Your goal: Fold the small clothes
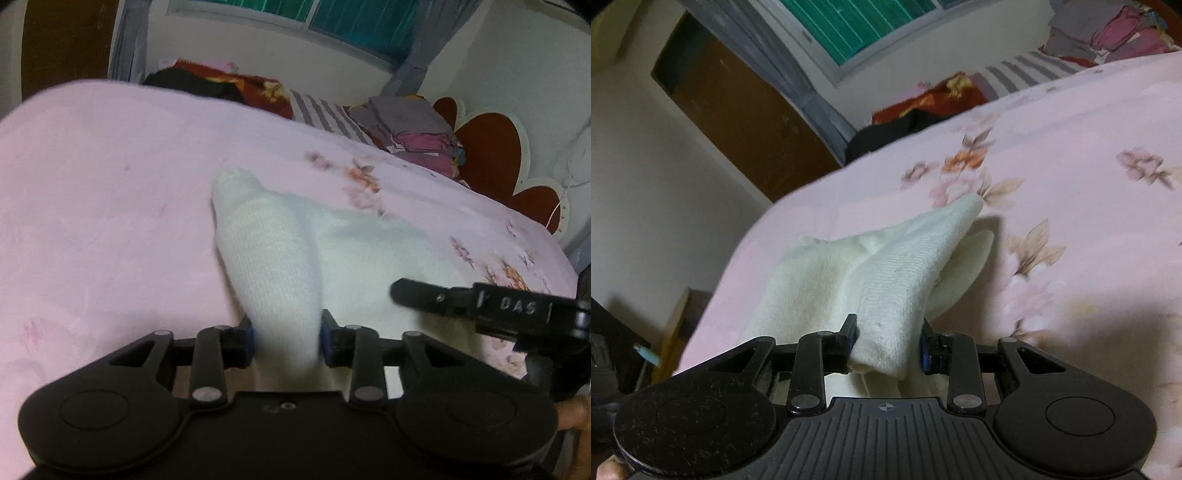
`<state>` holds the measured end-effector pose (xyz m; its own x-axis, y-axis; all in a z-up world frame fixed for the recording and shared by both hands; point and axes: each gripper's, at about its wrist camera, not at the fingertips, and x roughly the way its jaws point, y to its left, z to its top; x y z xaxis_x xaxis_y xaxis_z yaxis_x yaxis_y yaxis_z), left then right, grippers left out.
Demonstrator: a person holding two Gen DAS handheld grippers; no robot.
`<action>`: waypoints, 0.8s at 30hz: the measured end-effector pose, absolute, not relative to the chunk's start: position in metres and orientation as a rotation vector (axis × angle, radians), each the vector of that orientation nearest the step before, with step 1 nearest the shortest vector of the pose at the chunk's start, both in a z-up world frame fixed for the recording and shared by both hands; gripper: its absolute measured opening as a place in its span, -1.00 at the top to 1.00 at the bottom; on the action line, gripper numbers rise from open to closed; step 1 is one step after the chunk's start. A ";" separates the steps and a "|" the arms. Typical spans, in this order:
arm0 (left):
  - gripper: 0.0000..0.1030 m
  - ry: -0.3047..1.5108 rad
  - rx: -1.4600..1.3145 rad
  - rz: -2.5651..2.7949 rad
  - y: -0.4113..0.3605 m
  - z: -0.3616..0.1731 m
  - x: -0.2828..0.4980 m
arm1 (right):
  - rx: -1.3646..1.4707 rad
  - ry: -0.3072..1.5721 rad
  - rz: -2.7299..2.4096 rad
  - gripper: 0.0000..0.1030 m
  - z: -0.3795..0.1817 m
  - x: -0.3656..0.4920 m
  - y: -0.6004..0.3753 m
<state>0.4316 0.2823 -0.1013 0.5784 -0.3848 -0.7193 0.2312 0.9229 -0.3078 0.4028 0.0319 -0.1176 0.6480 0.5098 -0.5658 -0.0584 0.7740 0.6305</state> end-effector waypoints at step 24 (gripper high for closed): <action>-0.18 0.782 -0.056 -0.250 0.270 -0.105 0.461 | 0.283 0.786 0.200 0.27 -0.123 0.449 0.052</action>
<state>0.4615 0.2699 -0.1051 0.6816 -0.2430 -0.6902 0.2017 0.9691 -0.1420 0.4489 0.0516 -0.1235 0.6905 0.2807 -0.6666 -0.0717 0.9436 0.3231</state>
